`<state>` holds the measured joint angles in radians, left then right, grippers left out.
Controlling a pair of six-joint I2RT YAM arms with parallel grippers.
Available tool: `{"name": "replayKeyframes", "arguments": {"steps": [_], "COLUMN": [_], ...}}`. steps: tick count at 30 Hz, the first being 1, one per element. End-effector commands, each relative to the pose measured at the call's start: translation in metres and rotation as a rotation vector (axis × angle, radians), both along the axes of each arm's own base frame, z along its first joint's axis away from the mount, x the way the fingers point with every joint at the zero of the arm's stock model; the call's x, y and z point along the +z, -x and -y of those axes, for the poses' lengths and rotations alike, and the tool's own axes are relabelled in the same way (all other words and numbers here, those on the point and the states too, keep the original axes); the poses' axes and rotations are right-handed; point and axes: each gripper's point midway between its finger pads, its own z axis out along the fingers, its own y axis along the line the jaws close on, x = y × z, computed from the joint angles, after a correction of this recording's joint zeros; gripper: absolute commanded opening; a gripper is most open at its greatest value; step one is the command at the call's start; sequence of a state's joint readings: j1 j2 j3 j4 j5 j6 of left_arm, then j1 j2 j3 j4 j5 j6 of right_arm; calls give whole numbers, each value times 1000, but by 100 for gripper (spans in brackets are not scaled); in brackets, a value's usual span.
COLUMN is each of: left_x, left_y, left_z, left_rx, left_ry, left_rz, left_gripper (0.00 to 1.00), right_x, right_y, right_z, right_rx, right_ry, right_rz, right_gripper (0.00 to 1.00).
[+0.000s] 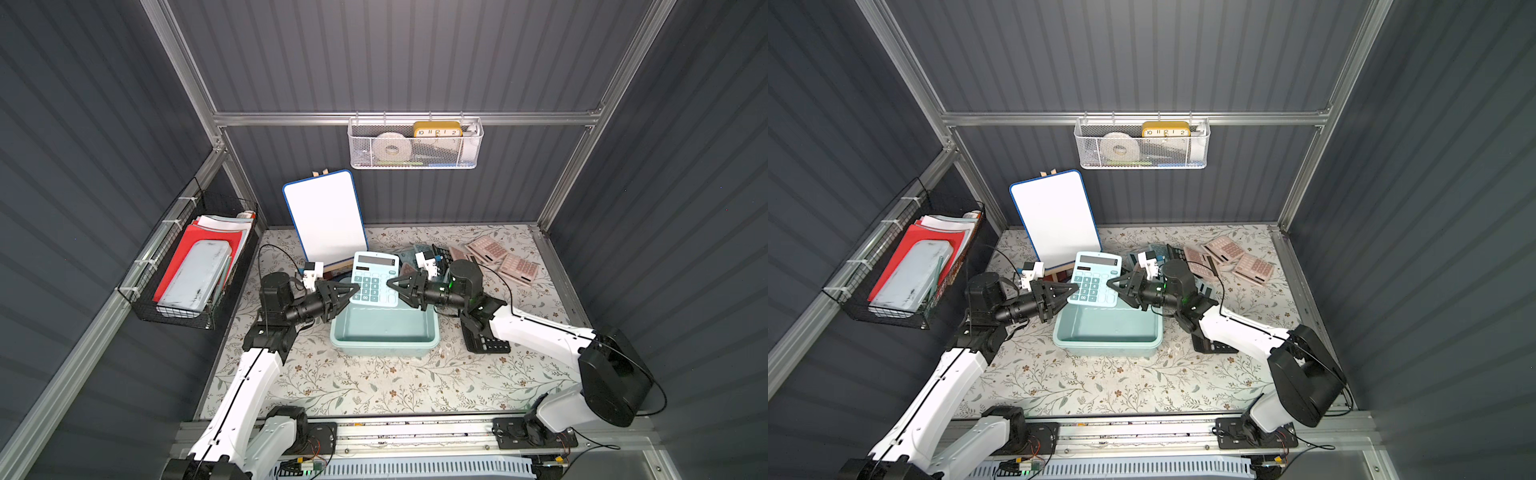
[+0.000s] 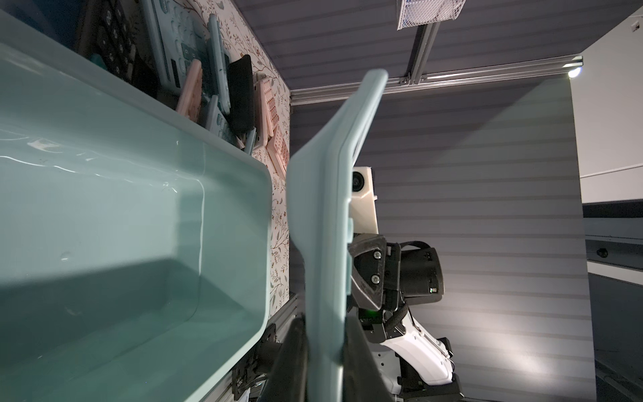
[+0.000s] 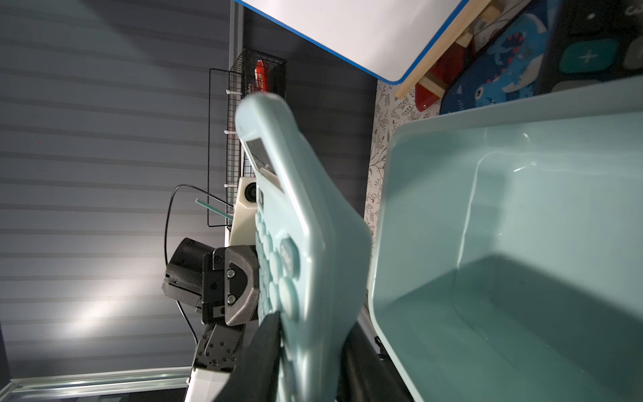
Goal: Put the calculator in the storage box
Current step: Pick up the calculator at the center of the board.
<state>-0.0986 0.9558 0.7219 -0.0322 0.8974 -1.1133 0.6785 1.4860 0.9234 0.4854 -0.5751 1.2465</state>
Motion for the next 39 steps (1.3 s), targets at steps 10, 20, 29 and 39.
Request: {"name": "replayKeyframes", "arguments": {"steps": [10,20,29,39], "left_x": [16,11,8,2], "left_y": [8,17,20,21], "left_z": [3,3,5,7], "left_rx": [-58,-89,-116,-135], "left_ry": [-52,-75,-66,-61], "left_rz": [56,21,-5,-22], "left_gripper": [3,0,0,0], "right_x": [1,16,12,11], "right_y": [-18,-33,-41,-36], "right_z": [52,61,44,24], "right_rx": [6,156,255,416], "right_ry": [207,340,302,155], "right_rz": [102,229,331,272], "right_gripper": [65,71,68,53]}}
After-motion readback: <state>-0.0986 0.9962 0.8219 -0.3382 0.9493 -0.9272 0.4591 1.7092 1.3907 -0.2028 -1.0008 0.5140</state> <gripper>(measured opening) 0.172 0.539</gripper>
